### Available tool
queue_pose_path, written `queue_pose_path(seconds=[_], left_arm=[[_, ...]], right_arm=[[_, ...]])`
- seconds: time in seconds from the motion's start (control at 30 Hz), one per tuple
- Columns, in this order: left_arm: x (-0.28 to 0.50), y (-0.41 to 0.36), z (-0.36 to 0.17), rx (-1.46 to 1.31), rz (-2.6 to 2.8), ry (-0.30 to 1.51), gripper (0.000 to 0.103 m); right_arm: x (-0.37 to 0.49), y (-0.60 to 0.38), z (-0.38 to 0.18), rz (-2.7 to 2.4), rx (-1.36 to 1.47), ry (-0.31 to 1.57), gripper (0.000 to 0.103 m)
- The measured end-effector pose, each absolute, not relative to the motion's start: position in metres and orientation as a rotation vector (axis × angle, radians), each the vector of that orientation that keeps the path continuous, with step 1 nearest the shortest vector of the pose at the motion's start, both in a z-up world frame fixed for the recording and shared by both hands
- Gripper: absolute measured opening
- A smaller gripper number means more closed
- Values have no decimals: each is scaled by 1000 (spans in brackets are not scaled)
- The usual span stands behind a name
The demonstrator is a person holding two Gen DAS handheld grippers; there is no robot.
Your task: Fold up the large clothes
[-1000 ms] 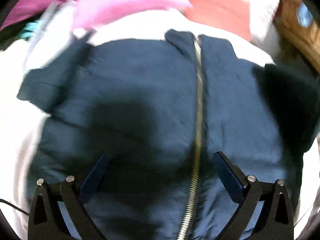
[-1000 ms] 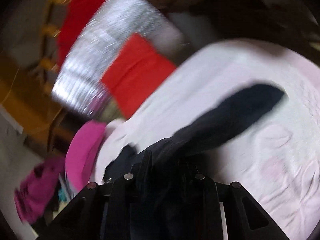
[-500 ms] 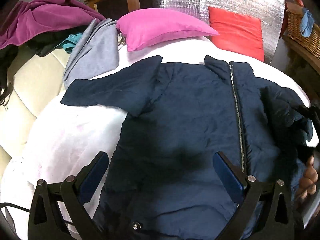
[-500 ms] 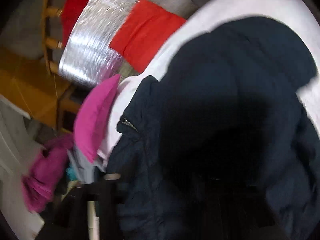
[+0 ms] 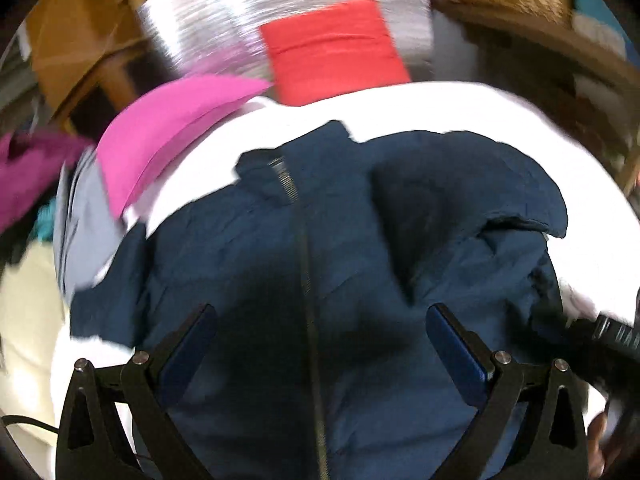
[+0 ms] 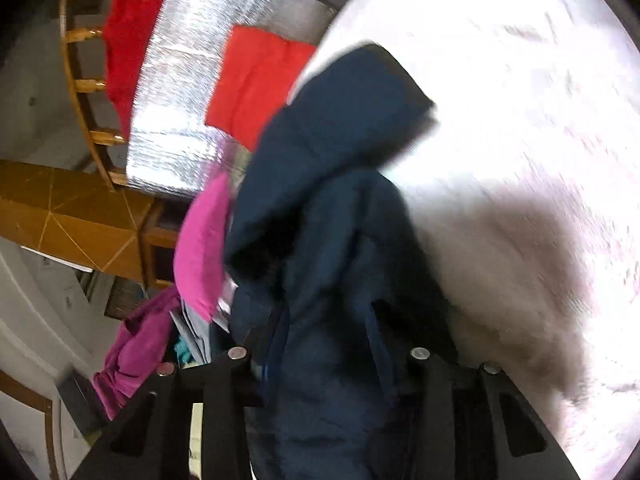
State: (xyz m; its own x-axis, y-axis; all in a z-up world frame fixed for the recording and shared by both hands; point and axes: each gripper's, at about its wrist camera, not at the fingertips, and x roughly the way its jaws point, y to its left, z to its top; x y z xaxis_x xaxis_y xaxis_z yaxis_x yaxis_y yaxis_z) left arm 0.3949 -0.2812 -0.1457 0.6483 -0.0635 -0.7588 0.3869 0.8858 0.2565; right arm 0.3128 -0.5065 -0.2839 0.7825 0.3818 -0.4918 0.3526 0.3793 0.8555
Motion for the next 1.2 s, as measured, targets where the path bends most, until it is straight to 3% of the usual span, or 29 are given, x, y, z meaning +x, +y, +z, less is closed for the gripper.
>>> queue_pose_path(seconds=[0.13, 0.3, 0.37, 0.53, 0.6, 0.73, 1.0, 1.1, 1.2], left_arm=[[404, -336, -154, 540, -280, 770, 103], [415, -385, -165, 706, -241, 638, 102], [419, -398, -172, 766, -226, 608, 91], [441, -411, -183, 780, -250, 667, 26], [445, -409, -181, 765, -262, 672, 12], [440, -390, -164, 631, -311, 680, 9], [478, -283, -166, 9, -403, 963, 8], [477, -252, -190, -111, -421, 1032, 8], [475, -235, -210, -172, -437, 1072, 8]], right_arm=[[321, -511, -303, 19, 1244, 788, 0], [330, -509, -303, 45, 1230, 807, 0], [331, -507, -302, 49, 1216, 800, 0], [327, -507, -302, 50, 1187, 798, 0], [328, -508, -299, 48, 1173, 799, 0], [312, -517, -306, 45, 1155, 795, 0], [315, -516, -305, 54, 1192, 788, 0], [308, -527, -303, 109, 1287, 738, 8], [307, -532, -285, 134, 1276, 679, 42]])
